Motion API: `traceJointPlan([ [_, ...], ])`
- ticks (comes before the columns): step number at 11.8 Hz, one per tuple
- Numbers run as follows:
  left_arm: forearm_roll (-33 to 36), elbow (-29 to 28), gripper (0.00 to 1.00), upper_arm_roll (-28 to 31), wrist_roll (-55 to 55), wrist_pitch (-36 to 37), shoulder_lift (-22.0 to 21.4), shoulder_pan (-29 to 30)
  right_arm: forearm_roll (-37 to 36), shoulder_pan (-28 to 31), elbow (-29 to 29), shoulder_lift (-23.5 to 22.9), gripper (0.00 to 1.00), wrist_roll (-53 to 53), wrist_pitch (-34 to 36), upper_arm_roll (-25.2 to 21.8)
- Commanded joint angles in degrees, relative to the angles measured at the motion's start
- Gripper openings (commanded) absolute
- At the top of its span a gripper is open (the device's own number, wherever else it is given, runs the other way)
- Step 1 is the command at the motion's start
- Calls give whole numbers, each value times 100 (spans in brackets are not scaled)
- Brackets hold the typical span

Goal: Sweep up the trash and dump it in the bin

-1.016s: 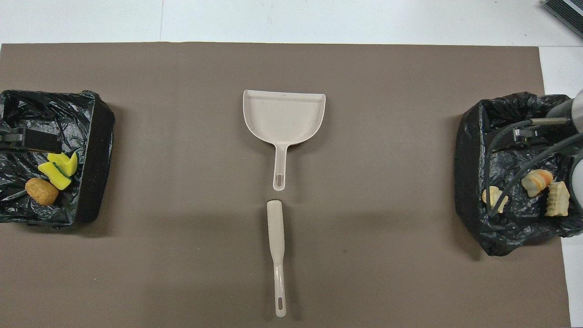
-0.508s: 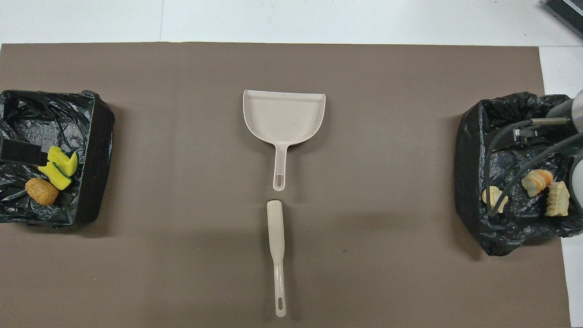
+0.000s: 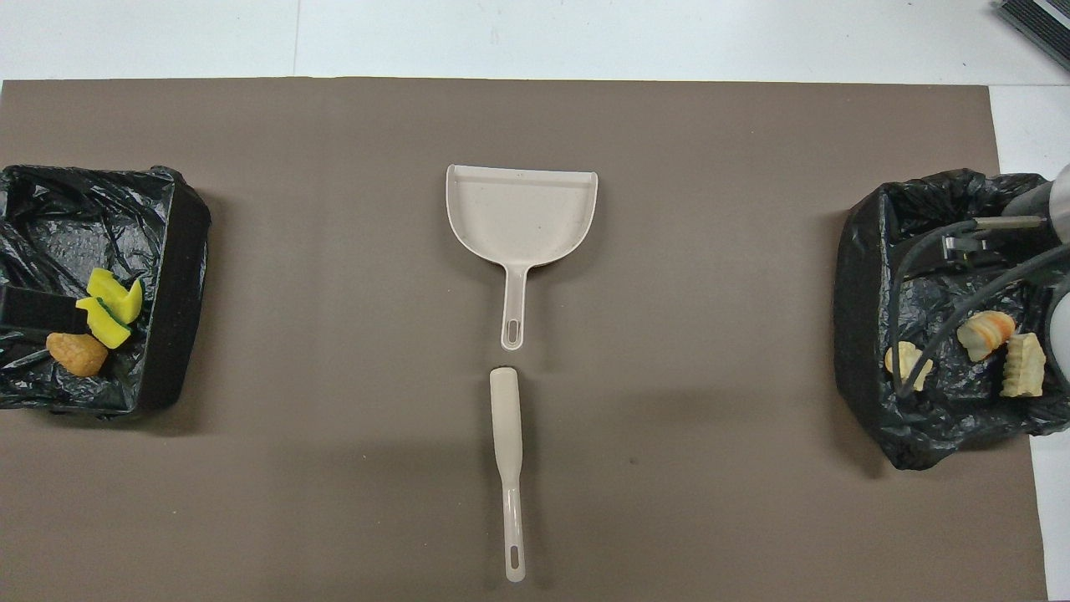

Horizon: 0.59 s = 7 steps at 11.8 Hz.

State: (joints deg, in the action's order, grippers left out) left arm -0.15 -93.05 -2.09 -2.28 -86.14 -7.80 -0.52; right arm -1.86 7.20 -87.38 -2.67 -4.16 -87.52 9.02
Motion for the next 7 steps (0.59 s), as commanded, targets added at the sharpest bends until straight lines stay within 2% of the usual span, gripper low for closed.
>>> traceJointPlan([
  [1,-116,-187,100,25,-35,-193,-134,-1,98,72,54,-5,100,-94,95,38],
  [7,-135,-134,100,60,0,-88,-99,17,98,72,54,-5,100,-94,95,38],
])
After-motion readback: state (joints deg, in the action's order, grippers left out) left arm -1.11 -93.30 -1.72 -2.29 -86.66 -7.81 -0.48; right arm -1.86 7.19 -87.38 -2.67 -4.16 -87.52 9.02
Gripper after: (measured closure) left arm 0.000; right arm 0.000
